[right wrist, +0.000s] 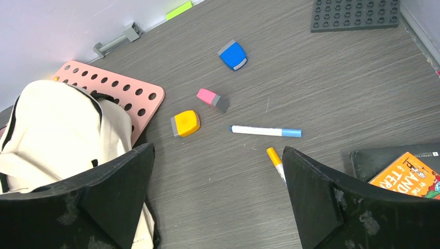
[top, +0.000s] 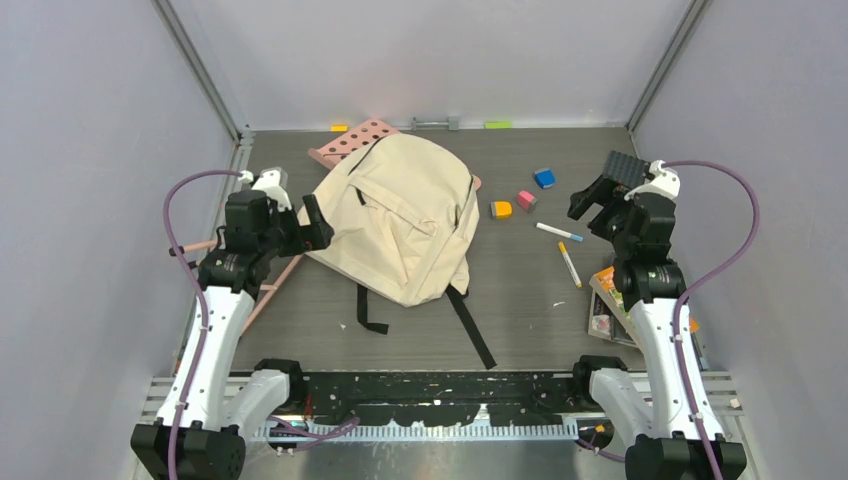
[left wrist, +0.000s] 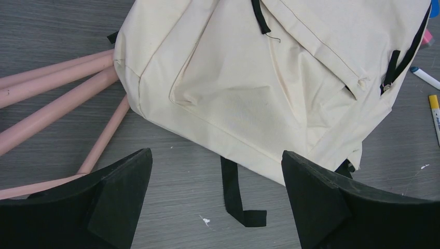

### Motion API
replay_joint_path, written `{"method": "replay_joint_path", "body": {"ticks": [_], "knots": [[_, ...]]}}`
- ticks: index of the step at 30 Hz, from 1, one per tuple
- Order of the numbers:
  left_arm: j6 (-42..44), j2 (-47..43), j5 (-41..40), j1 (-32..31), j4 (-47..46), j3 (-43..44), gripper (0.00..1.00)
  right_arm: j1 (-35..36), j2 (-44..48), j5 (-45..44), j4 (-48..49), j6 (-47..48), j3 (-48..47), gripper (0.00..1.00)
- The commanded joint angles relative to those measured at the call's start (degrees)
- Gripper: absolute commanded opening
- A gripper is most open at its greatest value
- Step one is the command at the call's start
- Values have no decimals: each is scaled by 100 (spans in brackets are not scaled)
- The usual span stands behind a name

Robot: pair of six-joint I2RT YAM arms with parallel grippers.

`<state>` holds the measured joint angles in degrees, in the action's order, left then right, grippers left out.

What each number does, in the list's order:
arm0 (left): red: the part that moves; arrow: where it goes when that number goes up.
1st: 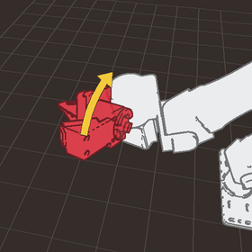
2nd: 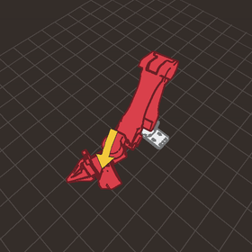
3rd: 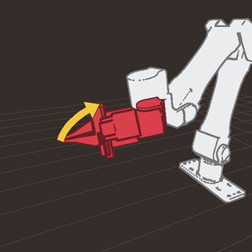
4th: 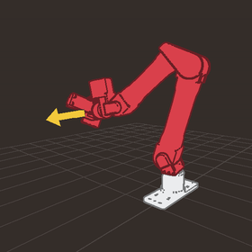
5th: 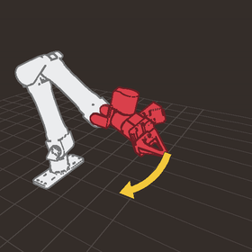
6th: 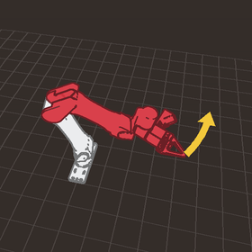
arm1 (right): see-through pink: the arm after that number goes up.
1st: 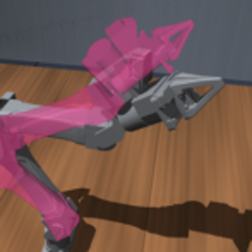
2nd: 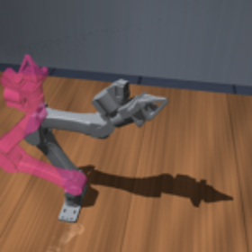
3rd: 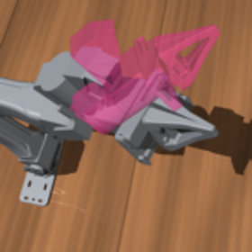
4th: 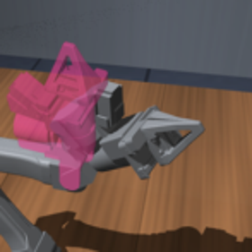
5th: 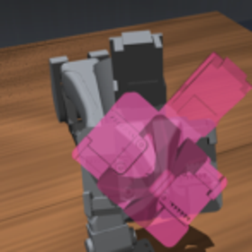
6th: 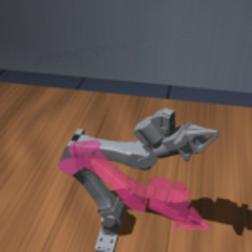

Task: Pack the student bag
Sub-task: Move the student bag to the center of the board.

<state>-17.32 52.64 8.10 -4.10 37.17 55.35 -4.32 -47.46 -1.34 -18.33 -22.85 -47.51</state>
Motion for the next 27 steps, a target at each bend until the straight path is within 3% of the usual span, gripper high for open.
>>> {"method": "replay_joint_path", "body": {"ticks": [1, 6, 11, 21, 24, 27], "knots": [[96, 3, 16, 28, 80, 248, 98, -17, 125, 48, 143, -90, 16, 100], [21, 44, -28, 19, 103, 237, 98, -21, 182, 251, 443, -470, 203, 100], [92, 400, 467, -21, 247, 422, 99, -17, -27, 747, 422, -564, 105, 100], [210, 1652, 508, -1423, 403, 2181, 98, 8, -446, 2127, 516, -579, -14, 100], [178, 2115, 1095, -1567, 459, 2657, 99, 167, -956, 2523, 451, -624, -176, 100], [118, 2281, 1481, -1574, 337, 2566, 99, 787, -1346, 2537, 326, -520, -385, 97]]}}
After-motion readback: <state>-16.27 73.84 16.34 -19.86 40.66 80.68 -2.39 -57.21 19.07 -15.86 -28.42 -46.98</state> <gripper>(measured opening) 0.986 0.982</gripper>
